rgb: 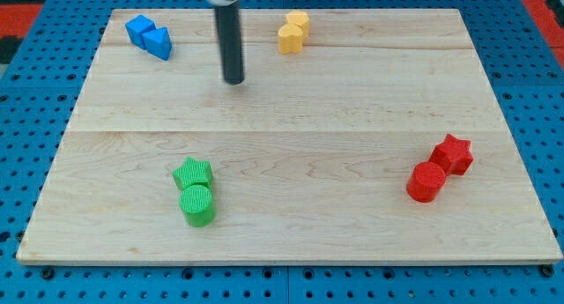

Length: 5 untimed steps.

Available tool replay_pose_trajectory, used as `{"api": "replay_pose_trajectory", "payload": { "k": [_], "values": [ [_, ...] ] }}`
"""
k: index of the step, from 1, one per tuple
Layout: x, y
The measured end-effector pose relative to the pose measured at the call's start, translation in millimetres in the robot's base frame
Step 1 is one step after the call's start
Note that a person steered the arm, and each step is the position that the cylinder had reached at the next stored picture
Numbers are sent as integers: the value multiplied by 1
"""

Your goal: Push the blue triangle into the yellow heart

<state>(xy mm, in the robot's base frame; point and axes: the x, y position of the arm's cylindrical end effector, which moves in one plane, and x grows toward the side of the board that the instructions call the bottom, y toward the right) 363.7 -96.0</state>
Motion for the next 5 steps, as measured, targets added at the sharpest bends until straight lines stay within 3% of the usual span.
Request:
{"api": "replay_pose_trajectory", "payload": {
  "k": [1,2,3,5],
  "values": [
    [16,-68],
    [-3,-162],
    [-43,-170],
    [-76,-108]
  ]
}}
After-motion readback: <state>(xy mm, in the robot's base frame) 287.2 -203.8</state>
